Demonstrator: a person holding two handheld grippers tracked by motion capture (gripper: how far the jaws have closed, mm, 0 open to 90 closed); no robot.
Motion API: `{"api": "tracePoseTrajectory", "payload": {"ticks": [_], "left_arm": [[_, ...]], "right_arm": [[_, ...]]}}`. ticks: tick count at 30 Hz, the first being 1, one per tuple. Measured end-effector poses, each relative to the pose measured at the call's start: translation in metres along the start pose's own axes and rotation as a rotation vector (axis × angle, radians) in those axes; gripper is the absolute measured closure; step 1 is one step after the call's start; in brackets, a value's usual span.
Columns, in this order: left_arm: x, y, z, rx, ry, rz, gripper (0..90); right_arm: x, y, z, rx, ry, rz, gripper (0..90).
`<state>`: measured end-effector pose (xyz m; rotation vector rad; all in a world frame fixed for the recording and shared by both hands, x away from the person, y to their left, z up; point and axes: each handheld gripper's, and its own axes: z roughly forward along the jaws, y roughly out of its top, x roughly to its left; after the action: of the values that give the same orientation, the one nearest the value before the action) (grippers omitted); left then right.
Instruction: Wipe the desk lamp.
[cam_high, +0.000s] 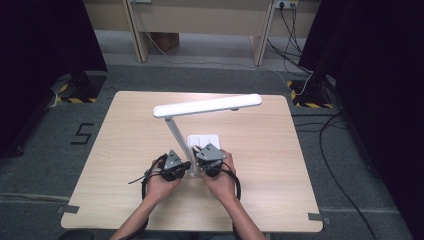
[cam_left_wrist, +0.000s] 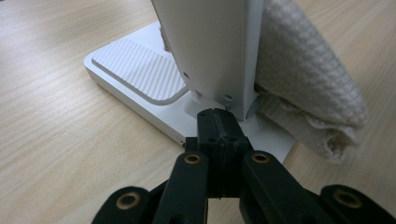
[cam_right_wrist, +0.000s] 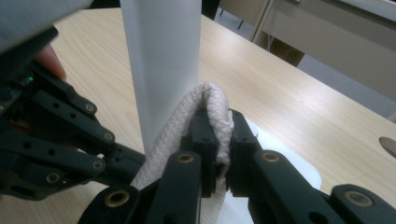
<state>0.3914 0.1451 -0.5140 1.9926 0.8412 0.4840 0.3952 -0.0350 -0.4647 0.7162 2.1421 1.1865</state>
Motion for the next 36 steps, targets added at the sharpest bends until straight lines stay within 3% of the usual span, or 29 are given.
{"api": "tracePoseTrajectory", "payload": {"ticks": [20,23,26,30,36], "left_arm": [[0.001,0.001,-0.001,0.007,-0.002,-0.017,87.9],[0.005,0.003,-0.006,0.014,0.015,-0.035,81.3],[0.008,0.008,-0.018,-0.018,0.027,-0.056,70.8],[0.01,0.021,-0.039,-0.061,0.006,-0.085,55.1],[0.004,0.046,-0.061,-0.133,-0.029,-0.08,44.5]], "right_arm": [[0.002,-0.024,0.007,0.086,-0.003,-0.009,85.3],[0.002,-0.026,0.004,0.096,0.006,-0.019,85.2],[0.002,-0.026,-0.002,0.099,0.025,-0.03,85.2],[0.007,-0.026,-0.012,0.116,0.059,-0.058,85.3],[0.02,-0.029,-0.019,0.136,0.11,-0.08,85.3]]}}
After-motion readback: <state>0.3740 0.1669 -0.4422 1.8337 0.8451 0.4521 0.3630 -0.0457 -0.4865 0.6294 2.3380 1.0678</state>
